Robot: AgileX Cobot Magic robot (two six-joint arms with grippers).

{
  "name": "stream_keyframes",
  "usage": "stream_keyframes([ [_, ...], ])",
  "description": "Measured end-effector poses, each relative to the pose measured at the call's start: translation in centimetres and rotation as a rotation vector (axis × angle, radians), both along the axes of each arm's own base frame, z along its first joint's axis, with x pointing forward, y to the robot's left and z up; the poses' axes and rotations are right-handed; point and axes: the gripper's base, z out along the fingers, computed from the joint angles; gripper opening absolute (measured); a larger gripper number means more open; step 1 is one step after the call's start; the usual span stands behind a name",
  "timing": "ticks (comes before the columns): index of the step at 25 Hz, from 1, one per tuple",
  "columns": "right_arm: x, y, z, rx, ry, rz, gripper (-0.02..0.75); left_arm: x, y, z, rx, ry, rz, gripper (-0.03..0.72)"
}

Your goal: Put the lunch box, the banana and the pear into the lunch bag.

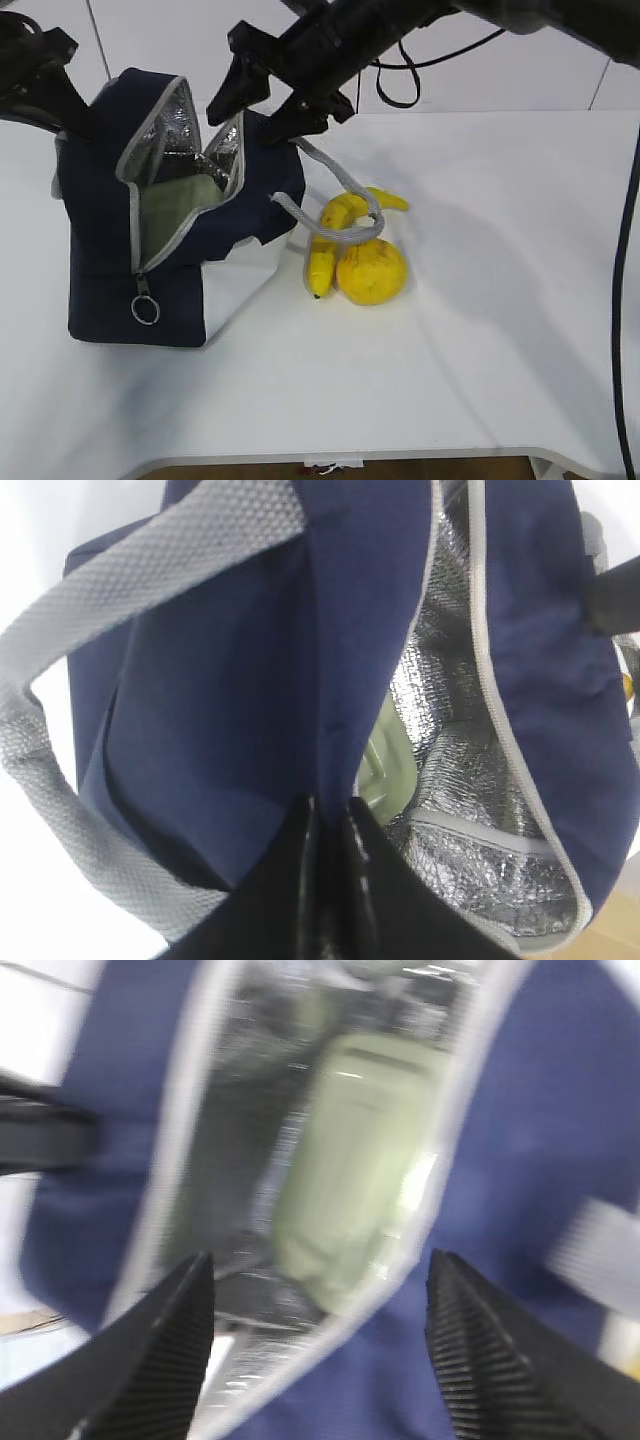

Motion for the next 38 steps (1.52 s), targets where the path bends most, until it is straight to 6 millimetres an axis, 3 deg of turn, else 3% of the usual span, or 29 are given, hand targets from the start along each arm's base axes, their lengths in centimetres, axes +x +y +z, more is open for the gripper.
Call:
stream_keyframes([
  [4,0.0,0.1,1.0,0.021,-0.018,-0.005,0.529,0.0,0.0,0.0,0.001,-0.002,-0.002,0.003],
  [10,0.5,-1.1,0.2,-0.119,-0.027,-0.063,0.527,0.0,0.1,0.0,0.011,-0.004,-0.007,0.003],
  [14,0.8,-2.8,0.5,-0.29,-0.034,-0.191,0.526,0.0,0.2,-0.1,0.027,-0.004,-0.01,0.003],
  [19,0.8,-4.5,2.1,-0.388,-0.016,-0.4,0.526,0.0,0.2,-0.2,0.036,-0.003,-0.012,0.003],
  [24,1.2,-5.7,1.9,-0.451,0.029,-0.601,0.526,0.0,0.2,-0.2,0.036,-0.003,-0.012,0.003],
  [38,2.7,-5.8,-2.5,-0.465,0.221,-0.852,0.526,0.0,0.2,-0.2,0.038,-0.007,-0.014,0.003],
])
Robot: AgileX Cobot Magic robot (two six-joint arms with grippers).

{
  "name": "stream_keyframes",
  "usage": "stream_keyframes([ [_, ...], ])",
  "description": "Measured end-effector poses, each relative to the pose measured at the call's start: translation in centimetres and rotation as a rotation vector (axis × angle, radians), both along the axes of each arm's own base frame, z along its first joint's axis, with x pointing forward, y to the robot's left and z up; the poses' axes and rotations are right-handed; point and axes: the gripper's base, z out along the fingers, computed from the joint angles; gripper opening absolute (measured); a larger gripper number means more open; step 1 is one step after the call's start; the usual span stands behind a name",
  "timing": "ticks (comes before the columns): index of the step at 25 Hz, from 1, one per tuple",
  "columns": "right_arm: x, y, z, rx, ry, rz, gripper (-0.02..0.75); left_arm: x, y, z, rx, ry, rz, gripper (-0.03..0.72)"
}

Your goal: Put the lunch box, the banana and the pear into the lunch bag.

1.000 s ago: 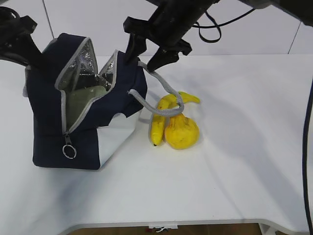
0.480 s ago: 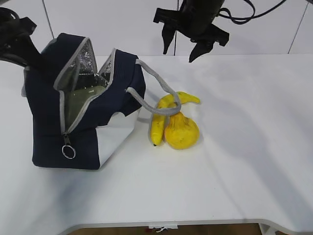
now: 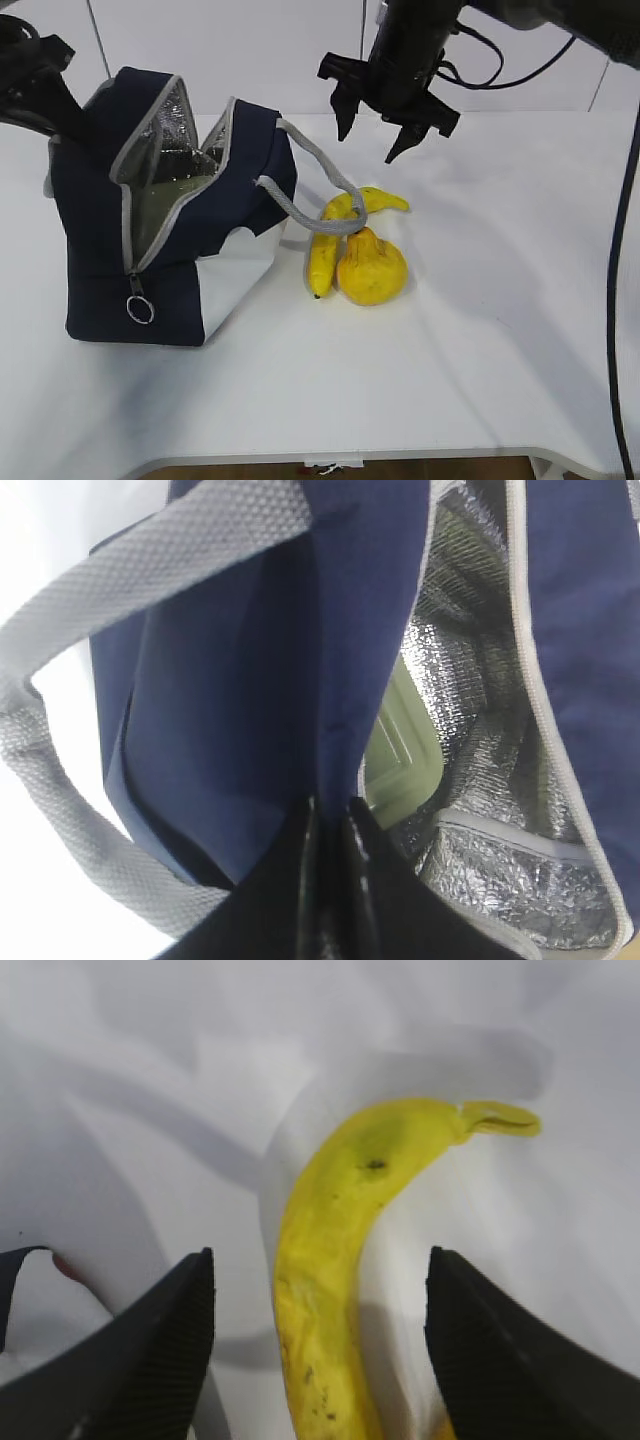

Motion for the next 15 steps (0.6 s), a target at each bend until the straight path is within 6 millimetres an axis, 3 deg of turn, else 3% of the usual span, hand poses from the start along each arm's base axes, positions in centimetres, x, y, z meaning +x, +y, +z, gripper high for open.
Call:
stream_keyframes([
  [6,0.5,1.2,-3.0,-0.012,0.037,-0.021,0.525,0.0,0.0,0.0,0.001,-0.004,-0.003,0.003],
  [15,0.6,2.0,-5.6,-0.028,0.078,-0.018,0.523,0.0,0.0,0.0,0.002,-0.005,-0.005,0.003],
])
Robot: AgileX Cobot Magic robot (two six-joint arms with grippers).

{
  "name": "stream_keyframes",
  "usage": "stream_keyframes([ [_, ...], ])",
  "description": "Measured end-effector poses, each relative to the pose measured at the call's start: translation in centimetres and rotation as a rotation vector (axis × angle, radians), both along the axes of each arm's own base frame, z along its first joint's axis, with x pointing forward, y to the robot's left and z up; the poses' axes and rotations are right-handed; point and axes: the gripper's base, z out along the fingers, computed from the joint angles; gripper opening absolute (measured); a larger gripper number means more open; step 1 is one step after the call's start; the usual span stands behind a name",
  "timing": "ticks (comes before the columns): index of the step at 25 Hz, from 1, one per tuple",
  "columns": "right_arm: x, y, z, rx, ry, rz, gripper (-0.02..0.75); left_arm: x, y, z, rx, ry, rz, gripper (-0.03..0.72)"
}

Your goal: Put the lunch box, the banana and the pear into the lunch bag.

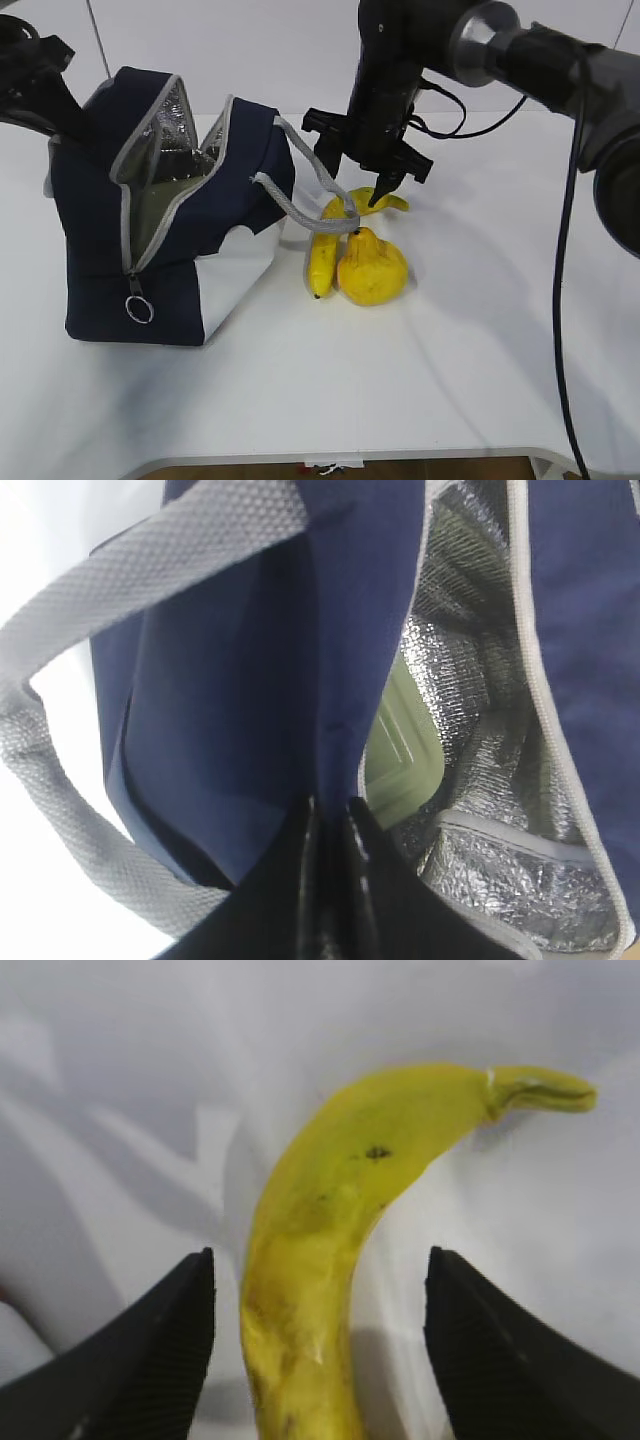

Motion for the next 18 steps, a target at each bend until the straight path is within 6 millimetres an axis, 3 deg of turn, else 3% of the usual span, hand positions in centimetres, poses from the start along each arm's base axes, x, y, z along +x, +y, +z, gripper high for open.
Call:
stream_keyframes([
  [18,0.4,0.9,-2.4,0.014,0.007,0.007,0.522,0.0,0.0,0.0,0.006,-0.007,-0.013,0.003],
])
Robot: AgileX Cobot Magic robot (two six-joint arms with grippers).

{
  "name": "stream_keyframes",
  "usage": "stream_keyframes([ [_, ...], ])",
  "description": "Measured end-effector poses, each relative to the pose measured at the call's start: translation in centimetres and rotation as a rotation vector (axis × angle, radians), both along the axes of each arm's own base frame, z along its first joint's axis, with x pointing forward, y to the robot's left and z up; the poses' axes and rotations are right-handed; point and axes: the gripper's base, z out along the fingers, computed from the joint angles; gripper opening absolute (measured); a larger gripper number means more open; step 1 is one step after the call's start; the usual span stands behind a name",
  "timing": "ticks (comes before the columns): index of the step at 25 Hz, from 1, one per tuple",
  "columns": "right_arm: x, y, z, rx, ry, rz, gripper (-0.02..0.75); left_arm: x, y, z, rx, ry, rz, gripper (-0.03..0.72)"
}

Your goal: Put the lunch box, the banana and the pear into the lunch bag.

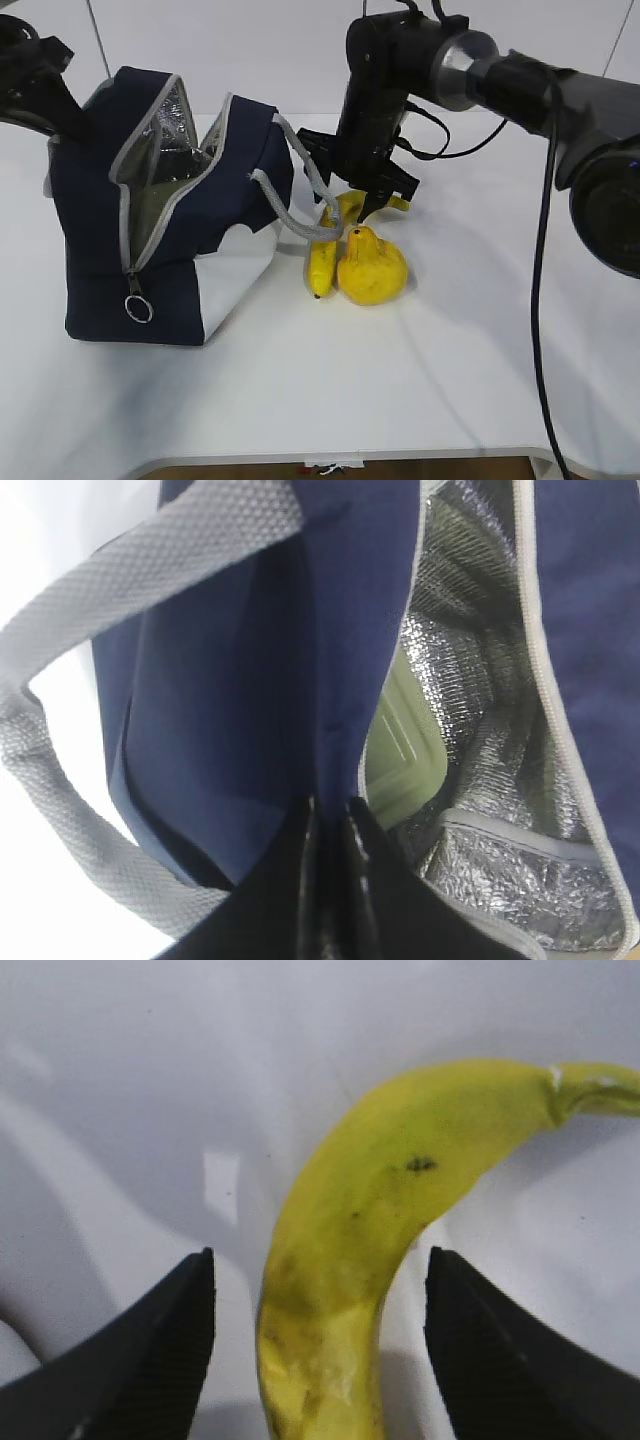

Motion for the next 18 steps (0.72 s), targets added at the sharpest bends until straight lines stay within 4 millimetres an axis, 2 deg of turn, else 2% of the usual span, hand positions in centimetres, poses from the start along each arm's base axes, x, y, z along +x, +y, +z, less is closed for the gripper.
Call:
stream_keyframes([
  [7,-0.1,0.1,-0.1,0.01,0.008,0.011,0.522,0.0,0.0,0.0,0.001,0.0,0.0,0.003],
  [15,-0.3,0.3,-1.6,0.019,0.078,0.015,0.522,0.0,0.0,0.0,0.001,0.0,0.0,0.002],
  [18,-0.4,0.3,-1.7,0.016,0.079,0.024,0.476,0.0,0.0,0.0,0.001,0.0,0.0,0.002],
])
